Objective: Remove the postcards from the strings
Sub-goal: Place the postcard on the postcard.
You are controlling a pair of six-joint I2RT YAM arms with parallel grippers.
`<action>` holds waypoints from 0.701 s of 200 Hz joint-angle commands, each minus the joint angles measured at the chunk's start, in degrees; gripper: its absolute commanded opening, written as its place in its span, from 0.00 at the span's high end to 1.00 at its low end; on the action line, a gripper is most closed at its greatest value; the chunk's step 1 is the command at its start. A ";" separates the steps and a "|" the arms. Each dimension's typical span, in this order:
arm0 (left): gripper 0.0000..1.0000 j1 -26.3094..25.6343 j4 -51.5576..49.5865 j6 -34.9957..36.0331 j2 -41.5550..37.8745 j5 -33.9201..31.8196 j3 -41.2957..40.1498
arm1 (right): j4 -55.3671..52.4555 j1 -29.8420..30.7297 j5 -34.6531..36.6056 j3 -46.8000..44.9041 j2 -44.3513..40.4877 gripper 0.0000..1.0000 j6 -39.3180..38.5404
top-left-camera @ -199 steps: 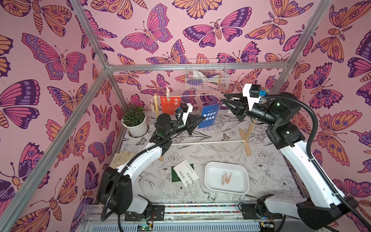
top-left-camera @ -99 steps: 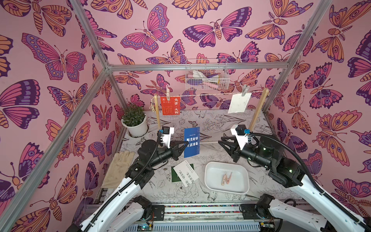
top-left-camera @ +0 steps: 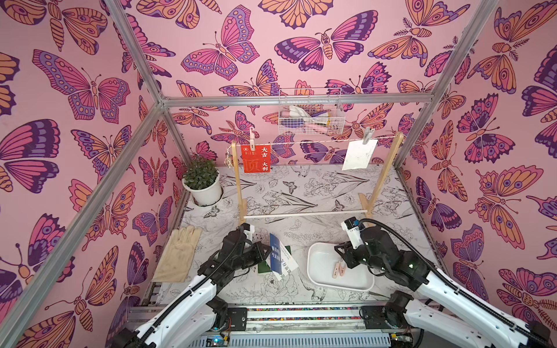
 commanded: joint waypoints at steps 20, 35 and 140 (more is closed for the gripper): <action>0.79 1.46 -0.91 -2.39 1.57 -1.38 -1.56 | 4.84 0.46 -4.35 -0.10 5.52 0.85 2.22; 0.64 2.04 -1.90 -2.48 2.01 -1.50 -1.37 | 4.79 0.60 -4.84 -0.35 6.42 0.84 2.16; 0.00 3.41 -6.10 16.18 -1.51 -3.74 14.74 | -1.42 0.57 1.21 5.85 5.28 0.42 -3.30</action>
